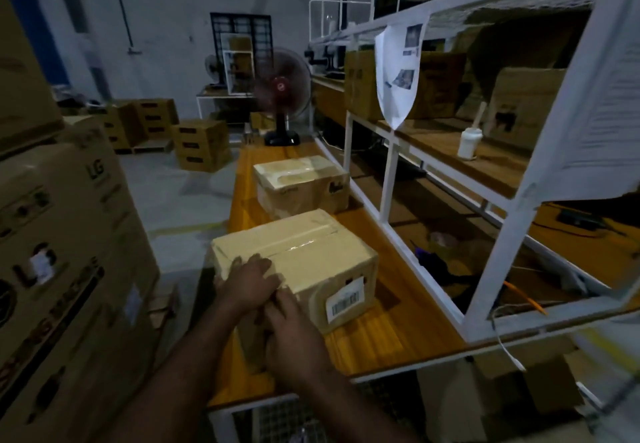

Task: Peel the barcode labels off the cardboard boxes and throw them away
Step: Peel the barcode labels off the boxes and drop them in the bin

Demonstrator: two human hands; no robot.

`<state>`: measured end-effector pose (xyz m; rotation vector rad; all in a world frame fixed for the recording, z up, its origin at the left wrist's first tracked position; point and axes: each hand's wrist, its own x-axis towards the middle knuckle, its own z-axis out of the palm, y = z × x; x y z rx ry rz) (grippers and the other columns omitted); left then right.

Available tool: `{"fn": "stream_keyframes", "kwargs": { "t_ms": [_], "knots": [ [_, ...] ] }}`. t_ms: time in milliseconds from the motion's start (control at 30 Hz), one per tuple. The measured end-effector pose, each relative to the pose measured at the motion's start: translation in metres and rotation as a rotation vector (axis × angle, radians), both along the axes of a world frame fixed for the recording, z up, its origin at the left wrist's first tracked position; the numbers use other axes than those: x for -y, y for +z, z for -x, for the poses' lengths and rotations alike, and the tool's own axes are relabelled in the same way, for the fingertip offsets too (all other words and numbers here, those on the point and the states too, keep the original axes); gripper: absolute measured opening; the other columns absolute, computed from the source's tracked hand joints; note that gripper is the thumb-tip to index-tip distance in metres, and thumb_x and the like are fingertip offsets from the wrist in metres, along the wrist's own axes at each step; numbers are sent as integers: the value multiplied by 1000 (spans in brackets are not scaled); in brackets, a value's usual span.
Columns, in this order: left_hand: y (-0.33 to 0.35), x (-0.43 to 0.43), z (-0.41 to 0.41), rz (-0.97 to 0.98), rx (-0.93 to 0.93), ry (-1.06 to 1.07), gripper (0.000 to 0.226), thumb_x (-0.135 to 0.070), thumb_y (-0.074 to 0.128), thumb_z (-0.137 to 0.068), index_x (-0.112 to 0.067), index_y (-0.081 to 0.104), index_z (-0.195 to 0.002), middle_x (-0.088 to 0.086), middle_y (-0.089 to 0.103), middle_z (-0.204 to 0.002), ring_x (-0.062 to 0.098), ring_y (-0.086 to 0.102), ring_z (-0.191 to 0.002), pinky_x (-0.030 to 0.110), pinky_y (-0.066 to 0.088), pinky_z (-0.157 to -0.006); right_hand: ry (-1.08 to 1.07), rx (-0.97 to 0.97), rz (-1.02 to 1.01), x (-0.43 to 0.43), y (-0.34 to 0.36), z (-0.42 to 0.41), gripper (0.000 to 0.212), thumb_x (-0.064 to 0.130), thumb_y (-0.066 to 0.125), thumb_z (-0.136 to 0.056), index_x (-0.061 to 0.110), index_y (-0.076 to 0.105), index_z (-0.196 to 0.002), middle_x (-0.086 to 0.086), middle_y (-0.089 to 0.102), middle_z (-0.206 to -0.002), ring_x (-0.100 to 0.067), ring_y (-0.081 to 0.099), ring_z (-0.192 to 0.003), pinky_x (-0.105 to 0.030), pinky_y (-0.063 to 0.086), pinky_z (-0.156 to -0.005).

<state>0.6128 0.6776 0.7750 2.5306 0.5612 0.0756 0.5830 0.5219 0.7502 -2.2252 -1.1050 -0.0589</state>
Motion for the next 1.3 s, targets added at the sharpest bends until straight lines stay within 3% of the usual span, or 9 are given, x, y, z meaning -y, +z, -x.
{"fn": "stream_keyframes", "kwargs": {
  "t_ms": [133, 267, 367, 500, 633, 767, 900, 1000, 1300],
  "knots": [
    [-1, -26, -19, -44, 98, -3, 50, -51, 51, -96, -26, 52, -139, 0, 38, -155, 29, 32, -143, 51, 30, -113, -66, -95, -113, 12, 16, -52, 32, 20, 53, -96, 22, 63, -127, 5, 60, -133, -7, 53, -120, -31, 45, -104],
    [-8, -50, -43, -130, 167, -48, 41, -49, 50, -97, -30, 56, -134, -3, 42, -154, 24, 31, -144, 47, 30, -114, -255, 187, -51, 42, 28, -136, 25, 31, 52, -95, 31, 64, -117, 13, 61, -122, -3, 51, -115, -32, 42, -104],
    [-5, -67, -61, -118, 213, -40, 34, -44, 53, -97, -30, 63, -126, -3, 52, -146, 22, 42, -137, 40, 34, -109, -237, 188, 88, 49, 20, -193, 21, 39, 54, -93, 34, 67, -110, 14, 61, -115, -5, 50, -111, -38, 44, -99],
    [-3, -87, -89, -507, 430, 154, 39, -47, 42, -96, -20, 70, -96, 2, 72, -97, 22, 62, -90, 44, 44, -91, -161, 132, -1, 32, 1, -238, 22, 31, 64, -90, 28, 70, -111, 8, 59, -114, -12, 47, -111, -25, 40, -90],
    [-20, -81, -103, -685, 698, 328, 32, -36, 51, -93, -11, 72, -90, 11, 69, -97, 33, 58, -93, 49, 36, -90, -160, 174, -37, 16, -7, -270, 18, 30, 67, -86, 30, 73, -104, 9, 57, -105, -15, 44, -102, -30, 43, -81],
    [-70, -7, -98, -468, 780, 259, 30, -35, 54, -93, -13, 72, -86, 7, 66, -88, 27, 59, -83, 45, 46, -79, -163, 157, -103, 6, -10, -281, 16, 22, 75, -79, 25, 75, -95, 4, 58, -98, -15, 42, -95, -33, 43, -75],
    [-116, 38, -110, -137, 649, 240, 23, -31, 67, -91, -19, 71, -109, -3, 67, -106, 10, 62, -94, 29, 57, -71, -156, 174, -148, 3, -11, -285, 16, 18, 80, -74, 21, 77, -89, 1, 58, -88, -10, 36, -85, -31, 38, -71],
    [-120, 48, -122, 42, 635, 346, 32, -22, 75, -86, -15, 68, -117, -1, 65, -112, 10, 62, -95, 14, 51, -68, -147, 213, -122, 3, -11, -288, 17, 23, 79, -75, 24, 77, -92, 3, 58, -89, -13, 41, -86, -33, 43, -70],
    [-118, 55, -139, 393, 781, 498, 34, -7, 80, -79, -22, 61, -103, -2, 69, -89, 6, 67, -83, 8, 51, -69, -156, 207, -130, 3, -24, -289, 25, 36, 66, -80, 25, 74, -101, 6, 57, -95, -22, 54, -88, -26, 27, -73]
  ]
}}
